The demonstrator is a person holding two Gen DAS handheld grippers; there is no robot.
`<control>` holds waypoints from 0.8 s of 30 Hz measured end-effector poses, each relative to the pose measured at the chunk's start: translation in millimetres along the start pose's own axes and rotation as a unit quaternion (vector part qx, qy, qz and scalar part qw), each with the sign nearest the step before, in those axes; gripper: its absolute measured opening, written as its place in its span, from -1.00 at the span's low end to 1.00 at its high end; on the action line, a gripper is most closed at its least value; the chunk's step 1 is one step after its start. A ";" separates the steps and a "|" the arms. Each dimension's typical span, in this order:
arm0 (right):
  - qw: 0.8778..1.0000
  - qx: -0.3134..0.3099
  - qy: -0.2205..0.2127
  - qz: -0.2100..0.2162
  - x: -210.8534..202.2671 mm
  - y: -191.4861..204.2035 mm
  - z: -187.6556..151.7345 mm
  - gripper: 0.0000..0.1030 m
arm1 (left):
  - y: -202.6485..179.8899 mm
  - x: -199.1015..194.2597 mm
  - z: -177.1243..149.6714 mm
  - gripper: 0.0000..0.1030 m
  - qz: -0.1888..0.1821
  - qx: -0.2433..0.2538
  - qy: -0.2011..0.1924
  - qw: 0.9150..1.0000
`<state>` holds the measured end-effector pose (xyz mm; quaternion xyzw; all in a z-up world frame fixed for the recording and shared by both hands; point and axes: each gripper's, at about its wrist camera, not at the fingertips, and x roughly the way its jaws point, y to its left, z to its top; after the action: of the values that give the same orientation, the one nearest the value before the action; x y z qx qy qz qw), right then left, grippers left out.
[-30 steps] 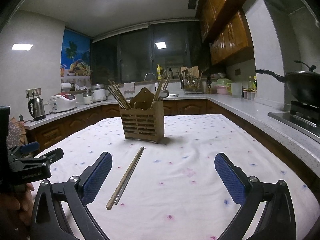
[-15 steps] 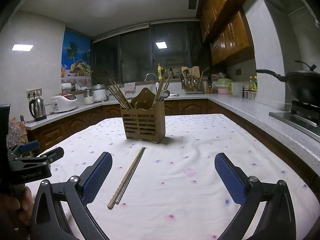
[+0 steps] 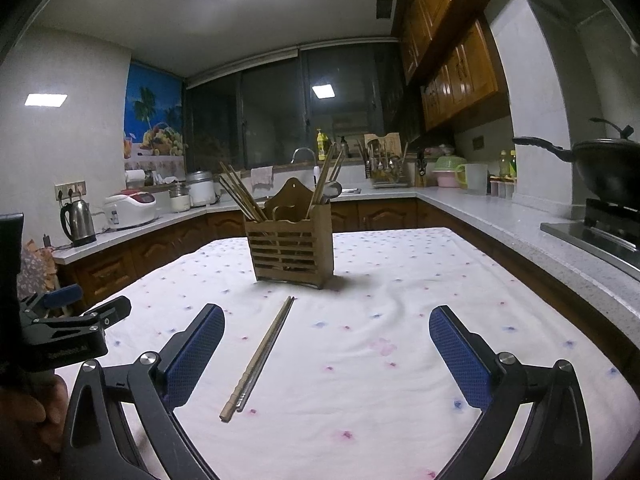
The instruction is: Organize utensils
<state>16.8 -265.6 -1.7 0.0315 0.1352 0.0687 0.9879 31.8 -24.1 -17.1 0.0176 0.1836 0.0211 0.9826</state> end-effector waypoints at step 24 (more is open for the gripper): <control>1.000 0.003 0.000 0.003 -0.4 2.1 1.2 1.00 | 0.6 1.8 1.2 1.00 0.002 0.002 0.003 1.000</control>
<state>16.4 -263.7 -0.3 0.0352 0.1350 0.0712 0.9877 33.9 -23.4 -16.6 0.0204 0.1864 0.0229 0.9820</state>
